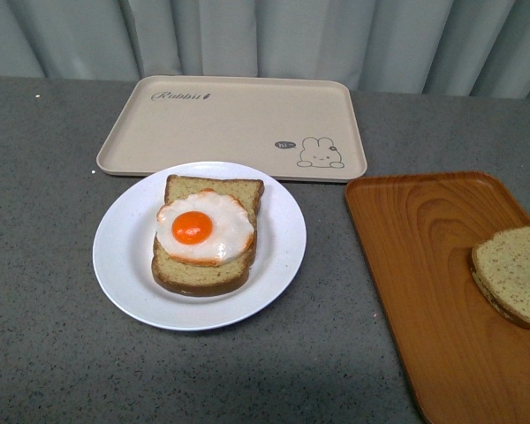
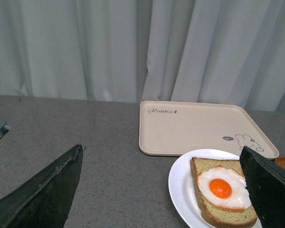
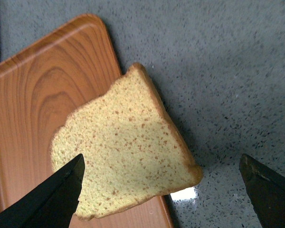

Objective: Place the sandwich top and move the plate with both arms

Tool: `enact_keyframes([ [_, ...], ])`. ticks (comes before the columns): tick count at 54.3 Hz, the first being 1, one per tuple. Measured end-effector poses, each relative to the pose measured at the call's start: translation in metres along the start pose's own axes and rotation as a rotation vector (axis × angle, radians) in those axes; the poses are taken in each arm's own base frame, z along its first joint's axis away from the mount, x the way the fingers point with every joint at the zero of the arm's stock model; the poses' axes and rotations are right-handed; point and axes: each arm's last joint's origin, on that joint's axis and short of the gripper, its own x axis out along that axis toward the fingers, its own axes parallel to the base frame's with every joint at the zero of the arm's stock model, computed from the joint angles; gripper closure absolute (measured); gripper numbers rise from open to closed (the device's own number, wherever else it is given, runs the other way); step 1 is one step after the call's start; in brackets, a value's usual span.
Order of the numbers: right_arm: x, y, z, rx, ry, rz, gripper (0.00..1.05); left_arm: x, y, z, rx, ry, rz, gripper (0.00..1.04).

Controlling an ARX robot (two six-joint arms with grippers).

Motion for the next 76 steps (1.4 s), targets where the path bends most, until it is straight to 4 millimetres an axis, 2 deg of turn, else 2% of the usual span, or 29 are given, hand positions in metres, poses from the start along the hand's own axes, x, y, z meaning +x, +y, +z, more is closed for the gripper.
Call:
enact_keyframes([
  [14,0.023,-0.019,0.000,0.010,0.095,0.028,0.09,0.000,0.000,0.000,0.000,0.000,0.000,0.06],
  [29,0.041,-0.022,-0.007,0.011,0.142,0.048,0.09,0.000,0.000,0.000,0.000,0.000,0.000,0.06],
  [47,0.059,-0.025,-0.002,0.005,0.155,0.056,0.10,0.000,0.000,0.000,0.000,0.000,0.000,0.06],
  [59,0.061,-0.022,-0.003,-0.010,0.162,0.068,0.39,0.000,0.000,0.000,0.000,0.000,0.000,0.06],
  [69,0.061,-0.021,-0.003,-0.022,0.162,0.078,0.75,0.000,0.000,0.000,0.000,0.000,0.000,0.06],
  [76,0.061,-0.021,-0.003,-0.021,0.161,0.086,0.92,0.000,0.000,0.000,0.000,0.000,0.000,0.06],
])
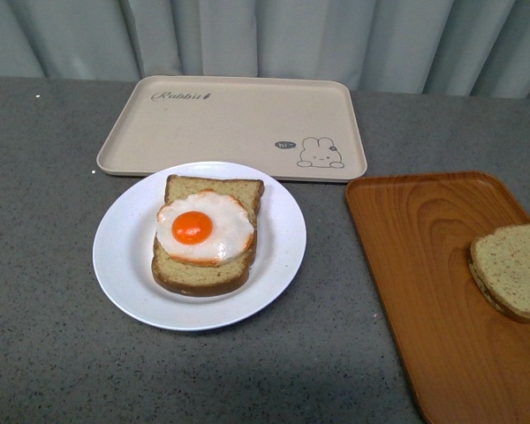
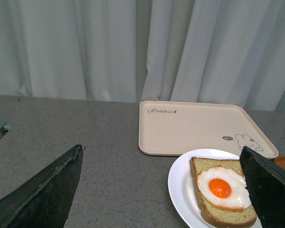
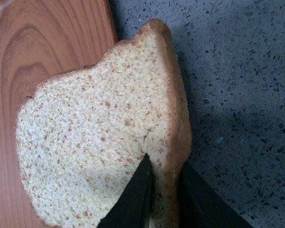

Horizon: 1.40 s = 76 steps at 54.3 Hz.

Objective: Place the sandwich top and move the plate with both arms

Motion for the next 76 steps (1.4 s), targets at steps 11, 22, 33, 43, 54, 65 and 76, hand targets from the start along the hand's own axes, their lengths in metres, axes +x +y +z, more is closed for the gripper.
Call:
enact_keyframes([
  [11,-0.002,0.001,0.001,-0.006,-0.009,0.015,1.01,0.000,0.000,0.000,0.000,0.000,0.000,0.06],
  [22,-0.016,0.012,0.003,-0.022,-0.047,0.061,1.01,0.000,0.000,0.000,0.000,0.000,0.000,0.06],
  [33,-0.052,0.059,0.012,-0.139,-0.152,0.146,1.01,0.000,0.000,0.000,0.000,0.000,0.000,0.06],
  [43,-0.069,0.123,0.017,-0.244,-0.234,0.267,1.01,0.000,0.000,0.000,0.000,0.000,0.000,0.06],
  [54,-0.041,0.204,0.001,-0.382,-0.163,0.350,1.02,0.000,0.000,0.000,0.000,0.000,0.000,0.06],
  [65,-0.015,0.255,0.001,-0.439,-0.119,0.412,1.01,0.000,0.000,0.000,0.000,0.000,0.000,0.06],
  [76,0.019,0.295,-0.012,-0.468,-0.049,0.459,1.02,0.000,0.000,0.000,0.000,0.000,0.000,0.06],
])
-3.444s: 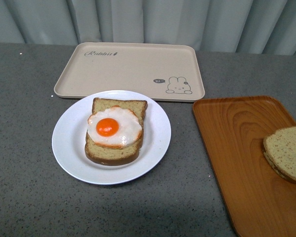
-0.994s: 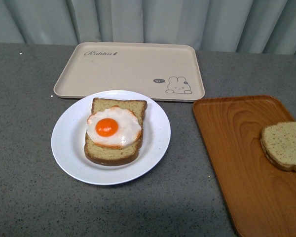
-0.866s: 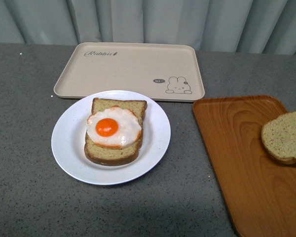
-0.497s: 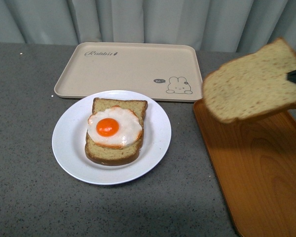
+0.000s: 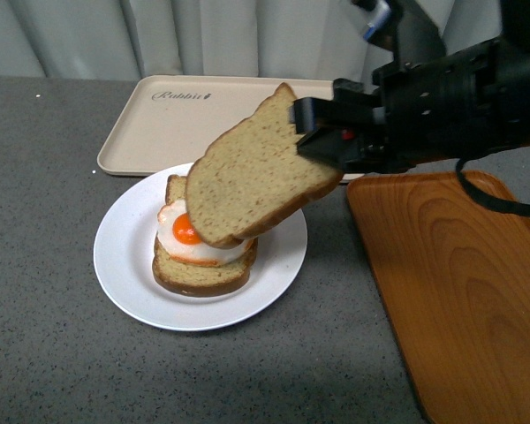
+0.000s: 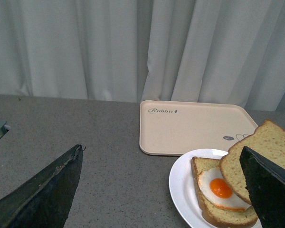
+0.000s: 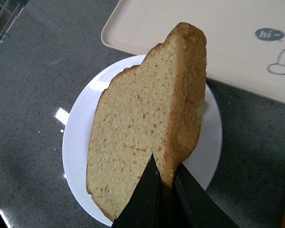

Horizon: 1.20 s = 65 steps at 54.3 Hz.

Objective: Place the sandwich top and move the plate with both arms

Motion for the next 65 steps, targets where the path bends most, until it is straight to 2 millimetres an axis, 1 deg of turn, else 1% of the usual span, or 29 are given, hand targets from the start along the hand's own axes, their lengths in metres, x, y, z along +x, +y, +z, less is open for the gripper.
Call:
enact_keyframes([
  [7,0.027,0.014,-0.001,-0.013,0.036,0.025,1.02,0.000,0.000,0.000,0.000,0.000,0.000,0.06],
  [11,0.037,0.016,-0.004,-0.014,0.055,0.010,1.02,0.000,0.000,0.000,0.000,0.000,0.000,0.06],
  [20,0.042,0.008,-0.010,-0.002,0.074,-0.028,1.02,0.000,0.000,0.000,0.000,0.000,0.000,0.06],
  [31,0.042,0.001,-0.012,-0.008,0.083,-0.047,1.01,0.000,0.000,0.000,0.000,0.000,0.000,0.06],
  [36,0.042,-0.001,-0.014,-0.009,0.094,-0.060,0.86,0.000,0.000,0.000,0.000,0.000,0.000,0.06],
  [37,0.041,-0.001,-0.015,-0.007,0.097,-0.062,0.81,0.000,0.000,0.000,0.000,0.000,0.000,0.06],
  [44,0.036,-0.005,-0.023,0.004,0.102,-0.085,0.52,0.000,0.000,0.000,0.000,0.000,0.000,0.06],
  [46,0.030,-0.006,-0.024,0.006,0.090,-0.096,0.43,0.000,0.000,0.000,0.000,0.000,0.000,0.06],
  [49,0.019,-0.009,-0.023,0.007,0.059,-0.117,0.33,0.000,0.000,0.000,0.000,0.000,0.000,0.06],
  [51,0.007,-0.010,-0.020,0.005,0.023,-0.141,0.24,0.000,0.000,0.000,0.000,0.000,0.000,0.06],
  [54,-0.004,-0.011,-0.017,0.000,-0.013,-0.169,0.17,0.000,0.000,0.000,0.000,0.000,0.000,0.06],
  [57,-0.020,-0.011,-0.015,-0.006,-0.056,-0.203,0.08,0.000,0.000,0.000,0.000,0.000,0.000,0.06],
  [59,-0.030,-0.012,-0.015,-0.011,-0.083,-0.227,0.07,0.000,0.000,0.000,0.000,0.000,0.000,0.06],
  [62,-0.047,-0.014,-0.016,-0.025,-0.127,-0.298,0.09,0.000,0.000,0.000,0.000,0.000,0.000,0.06],
  [63,-0.050,-0.014,-0.017,-0.028,-0.135,-0.311,0.10,0.000,0.000,0.000,0.000,0.000,0.000,0.06],
  [65,-0.064,-0.017,-0.021,-0.035,-0.165,-0.363,0.09,0.000,0.000,0.000,0.000,0.000,0.000,0.06],
])
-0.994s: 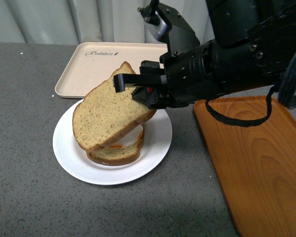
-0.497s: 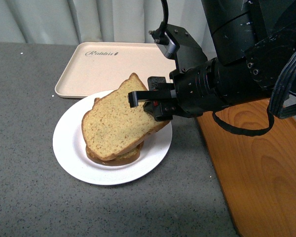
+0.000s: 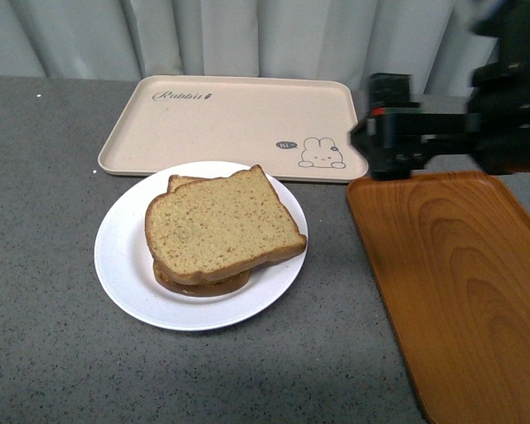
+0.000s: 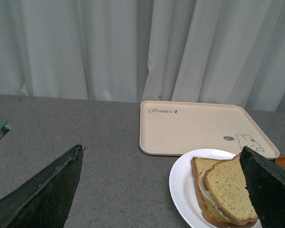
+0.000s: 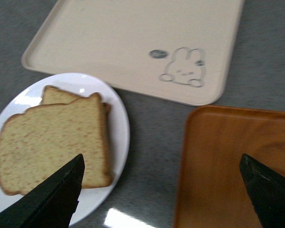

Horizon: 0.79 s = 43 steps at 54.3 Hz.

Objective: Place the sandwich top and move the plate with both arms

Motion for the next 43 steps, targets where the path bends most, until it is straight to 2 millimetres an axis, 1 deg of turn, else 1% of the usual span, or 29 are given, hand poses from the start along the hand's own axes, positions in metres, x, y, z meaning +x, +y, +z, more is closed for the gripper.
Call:
enact_keyframes([
  [5,-0.021,-0.012,-0.005,-0.014,-0.051,-0.102,0.09,0.000,0.000,0.000,0.000,0.000,0.000,0.06],
  [7,-0.034,-0.020,-0.009,-0.017,-0.076,-0.161,0.09,0.000,0.000,0.000,0.000,0.000,0.000,0.06],
  [10,-0.048,-0.026,-0.013,-0.011,-0.092,-0.207,0.09,0.000,0.000,0.000,0.000,0.000,0.000,0.06],
  [13,-0.073,-0.038,-0.022,0.003,-0.107,-0.288,0.09,0.000,0.000,0.000,0.000,0.000,0.000,0.06],
  [16,-0.087,-0.043,-0.028,0.014,-0.127,-0.329,0.09,0.000,0.000,0.000,0.000,0.000,0.000,0.06],
  [18,-0.099,-0.048,-0.033,0.021,-0.152,-0.378,0.09,0.000,0.000,0.000,0.000,0.000,0.000,0.06],
  [21,-0.106,-0.054,-0.041,0.029,-0.205,-0.401,0.12,0.000,0.000,0.000,0.000,0.000,0.000,0.06],
  [23,-0.110,-0.057,-0.049,0.015,-0.323,-0.402,0.18,0.000,0.000,0.000,0.000,0.000,0.000,0.06],
  [26,-0.115,-0.057,-0.056,-0.002,-0.424,-0.409,0.26,0.000,0.000,0.000,0.000,-0.001,0.000,0.06],
  [28,-0.119,-0.055,-0.064,-0.019,-0.491,-0.404,0.33,0.000,0.000,0.000,0.000,-0.002,-0.001,0.06],
  [32,-0.127,-0.051,-0.063,-0.045,-0.579,-0.393,0.43,0.000,0.000,0.000,0.000,0.001,0.000,0.06],
  [36,-0.135,-0.048,-0.061,-0.055,-0.622,-0.394,0.56,0.000,0.000,0.000,0.000,0.000,0.000,0.06],
  [37,-0.135,-0.048,-0.061,-0.055,-0.623,-0.394,0.57,0.000,0.000,0.000,0.000,0.000,0.000,0.06],
  [38,-0.138,-0.047,-0.063,-0.056,-0.625,-0.395,0.63,0.000,0.000,0.000,0.000,0.000,0.000,0.06],
  [39,-0.138,-0.047,-0.064,-0.057,-0.625,-0.395,0.65,0.000,0.000,0.000,0.000,0.000,0.000,0.06],
  [43,-0.142,-0.045,-0.068,-0.056,-0.619,-0.394,0.77,0.000,0.000,0.000,0.000,0.000,0.000,0.06],
])
